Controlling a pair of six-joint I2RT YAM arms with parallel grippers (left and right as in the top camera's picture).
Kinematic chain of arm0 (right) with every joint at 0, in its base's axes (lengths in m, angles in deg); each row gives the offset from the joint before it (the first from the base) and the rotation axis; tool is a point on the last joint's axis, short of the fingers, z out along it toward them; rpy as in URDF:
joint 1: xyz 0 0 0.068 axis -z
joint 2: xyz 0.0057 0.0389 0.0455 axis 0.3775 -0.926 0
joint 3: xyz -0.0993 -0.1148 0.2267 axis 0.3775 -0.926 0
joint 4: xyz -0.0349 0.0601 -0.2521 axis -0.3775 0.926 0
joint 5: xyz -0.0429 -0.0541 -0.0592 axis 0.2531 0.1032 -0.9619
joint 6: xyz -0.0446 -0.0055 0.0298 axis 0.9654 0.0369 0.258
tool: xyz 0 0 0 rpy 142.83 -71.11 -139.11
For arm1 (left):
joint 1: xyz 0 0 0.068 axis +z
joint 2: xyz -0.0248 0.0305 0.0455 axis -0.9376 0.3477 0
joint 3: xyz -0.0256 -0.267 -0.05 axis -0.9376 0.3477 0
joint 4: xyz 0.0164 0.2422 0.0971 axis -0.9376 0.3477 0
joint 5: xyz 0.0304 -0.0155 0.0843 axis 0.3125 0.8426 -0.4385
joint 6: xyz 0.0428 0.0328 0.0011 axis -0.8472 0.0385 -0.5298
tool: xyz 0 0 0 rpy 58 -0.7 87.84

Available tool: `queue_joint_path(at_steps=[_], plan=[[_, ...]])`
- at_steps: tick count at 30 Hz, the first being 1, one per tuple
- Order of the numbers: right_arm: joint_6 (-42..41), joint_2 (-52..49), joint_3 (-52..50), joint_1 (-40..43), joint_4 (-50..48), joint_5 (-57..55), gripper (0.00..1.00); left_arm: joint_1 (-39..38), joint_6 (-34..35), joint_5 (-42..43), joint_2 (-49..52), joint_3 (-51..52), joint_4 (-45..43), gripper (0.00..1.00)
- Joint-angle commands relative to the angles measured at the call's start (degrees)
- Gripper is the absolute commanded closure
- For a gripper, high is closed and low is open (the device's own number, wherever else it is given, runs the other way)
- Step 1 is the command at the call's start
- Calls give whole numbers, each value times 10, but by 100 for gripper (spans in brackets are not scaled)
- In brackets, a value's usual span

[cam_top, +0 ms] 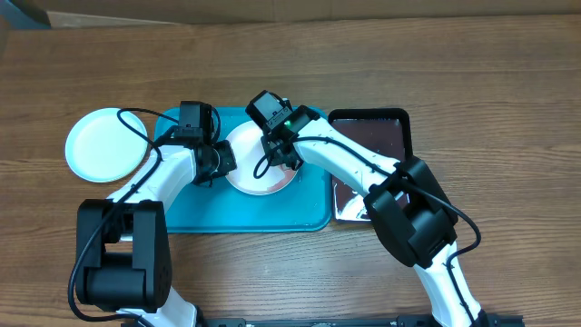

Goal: Clean dirty plates on tray and stack at the side
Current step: 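Scrub the white plate's red stain with the sponge in the right gripper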

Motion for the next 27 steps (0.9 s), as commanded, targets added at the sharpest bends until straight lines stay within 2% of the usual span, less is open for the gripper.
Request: queue_joint_path(at_steps=[1, 11, 14, 18, 23, 27], plan=[[-13, -27, 1, 3, 5, 116, 96, -3, -7, -2, 10, -7, -3, 96], [13, -26, 3, 5, -16, 321, 96, -3, -7, -1, 10, -7, -4, 96], [40, -22, 45, 29, -14, 396, 96, -3, -7, -1, 10, -7, -3, 96], [41, -11, 108, 64, 26, 406, 96, -3, -7, -2, 10, -7, -2, 96], [72, 0, 129, 92, 48, 402, 96, -3, -7, -1, 10, -7, -2, 96], [73, -1, 119, 99, 56, 322, 96, -3, -7, -1, 10, -7, -2, 96]])
